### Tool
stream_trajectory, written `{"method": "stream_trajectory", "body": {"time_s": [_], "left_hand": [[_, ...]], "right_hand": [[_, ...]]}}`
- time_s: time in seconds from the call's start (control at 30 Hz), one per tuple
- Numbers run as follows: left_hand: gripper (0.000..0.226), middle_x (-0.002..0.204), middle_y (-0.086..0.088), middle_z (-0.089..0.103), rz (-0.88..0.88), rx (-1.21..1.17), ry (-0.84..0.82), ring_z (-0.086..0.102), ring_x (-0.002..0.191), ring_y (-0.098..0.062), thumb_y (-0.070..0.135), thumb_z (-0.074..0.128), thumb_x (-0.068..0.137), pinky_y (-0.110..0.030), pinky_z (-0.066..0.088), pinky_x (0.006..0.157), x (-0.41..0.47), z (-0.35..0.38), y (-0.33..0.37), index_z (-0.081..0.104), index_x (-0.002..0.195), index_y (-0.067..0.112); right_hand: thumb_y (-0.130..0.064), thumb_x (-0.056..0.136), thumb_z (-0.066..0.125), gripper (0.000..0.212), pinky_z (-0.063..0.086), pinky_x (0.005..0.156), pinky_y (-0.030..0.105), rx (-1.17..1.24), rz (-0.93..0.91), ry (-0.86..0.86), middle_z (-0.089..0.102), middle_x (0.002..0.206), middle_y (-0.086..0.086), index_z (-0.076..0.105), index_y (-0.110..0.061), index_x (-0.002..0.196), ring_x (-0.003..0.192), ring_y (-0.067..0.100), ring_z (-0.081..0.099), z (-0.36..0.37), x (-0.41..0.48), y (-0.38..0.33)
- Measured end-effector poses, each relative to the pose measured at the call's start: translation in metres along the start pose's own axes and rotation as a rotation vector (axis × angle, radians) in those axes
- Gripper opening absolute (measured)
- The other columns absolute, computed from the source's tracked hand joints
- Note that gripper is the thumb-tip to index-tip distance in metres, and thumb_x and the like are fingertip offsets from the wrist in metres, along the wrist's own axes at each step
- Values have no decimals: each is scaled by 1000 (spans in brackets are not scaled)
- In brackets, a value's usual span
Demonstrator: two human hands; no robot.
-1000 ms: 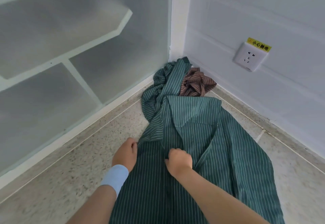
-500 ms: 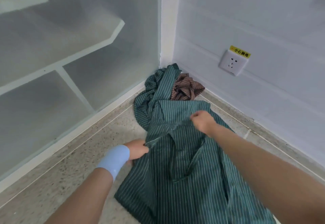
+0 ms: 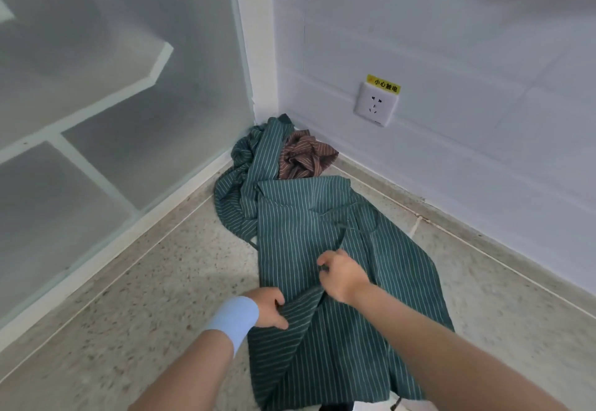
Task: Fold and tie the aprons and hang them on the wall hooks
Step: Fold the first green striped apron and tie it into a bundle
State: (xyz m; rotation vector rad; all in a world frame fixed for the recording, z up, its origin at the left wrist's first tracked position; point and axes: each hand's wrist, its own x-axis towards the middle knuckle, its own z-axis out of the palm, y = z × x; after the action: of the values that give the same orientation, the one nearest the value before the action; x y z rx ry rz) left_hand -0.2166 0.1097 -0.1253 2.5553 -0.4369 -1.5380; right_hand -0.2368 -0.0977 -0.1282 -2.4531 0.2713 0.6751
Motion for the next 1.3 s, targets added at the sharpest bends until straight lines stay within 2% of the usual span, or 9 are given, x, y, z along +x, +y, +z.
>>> {"method": "stream_trajectory", "body": {"time_s": [0.13, 0.33, 0.57, 0.67, 0.8, 0.9, 1.0, 1.17, 1.3], "left_hand": [[41, 108, 3, 67, -59, 75, 42, 65, 99, -18, 50, 67, 80, -30, 53, 87, -9, 19, -15, 68, 111, 23], [39, 109, 7, 69, 22, -263, 19, 67, 99, -13, 46, 74, 78, -33, 54, 91, -39, 28, -18, 67, 111, 26], [48, 127, -4, 67, 120, -585, -550, 71, 101, -22, 32, 63, 95, -32, 53, 88, -65, 58, 22, 50, 139, 18], [36, 118, 5, 70, 130, -362, -177, 72, 96, -15, 30, 60, 93, -26, 51, 81, -58, 70, 34, 59, 129, 26], [37, 140, 5, 51, 120, -131, 407, 52, 125, -17, 22, 52, 97, -34, 46, 103, -43, 75, 27, 55, 133, 32], [60, 157, 2, 27, 71, 96, 246, 33, 141, -24, 33, 55, 96, -40, 39, 110, -35, 71, 23, 31, 151, 35], [57, 155, -1, 33, -3, 94, 84, 49, 129, -23, 35, 53, 97, -35, 45, 104, -20, 56, 17, 34, 150, 32], [29, 90, 5, 62, 103, 80, 341, 59, 75, -19, 14, 38, 96, -37, 55, 80, 8, 3, 23, 64, 96, 27], [31, 127, 8, 58, 190, -30, 465, 61, 102, -14, 18, 40, 100, -35, 53, 91, 38, -39, 39, 61, 119, 31]], "right_hand": [[-5, 89, 53, 69, 45, 108, 30, -122, -187, -205, 35, 153, -6, 38, -34, 150, 131, 20, 50, 44, -27, -12], [0, 87, 53, 57, 50, 99, 33, -320, -277, -203, 52, 130, -2, 57, -32, 134, 119, 23, 57, 35, -46, -11], [4, 93, 51, 67, 45, 106, 45, -933, -127, -483, 27, 158, 2, 41, -28, 150, 142, 30, 36, 21, -81, 23], [7, 92, 48, 66, 43, 109, 46, -777, -93, -407, 30, 158, 6, 44, -26, 148, 142, 32, 36, 31, -92, 40], [-7, 90, 50, 61, 41, 109, 43, -518, -219, -104, 35, 149, 3, 44, -33, 145, 136, 27, 39, 46, -99, 48], [-9, 93, 46, 59, 34, 115, 47, -501, -153, -265, 26, 158, 1, 44, -33, 147, 143, 29, 32, 52, -87, 47], [-4, 95, 41, 55, 42, 111, 43, -401, -63, -284, 41, 154, 0, 52, -32, 141, 137, 27, 44, 38, -65, 46], [-9, 99, 38, 41, 57, 66, 28, -143, 36, 2, 66, 112, 3, 57, -23, 133, 79, 15, 66, -17, -10, 37], [-10, 98, 43, 44, 57, 81, 39, -200, 87, 145, 52, 136, 10, 49, -22, 141, 99, 27, 65, -56, 44, 39]]}}
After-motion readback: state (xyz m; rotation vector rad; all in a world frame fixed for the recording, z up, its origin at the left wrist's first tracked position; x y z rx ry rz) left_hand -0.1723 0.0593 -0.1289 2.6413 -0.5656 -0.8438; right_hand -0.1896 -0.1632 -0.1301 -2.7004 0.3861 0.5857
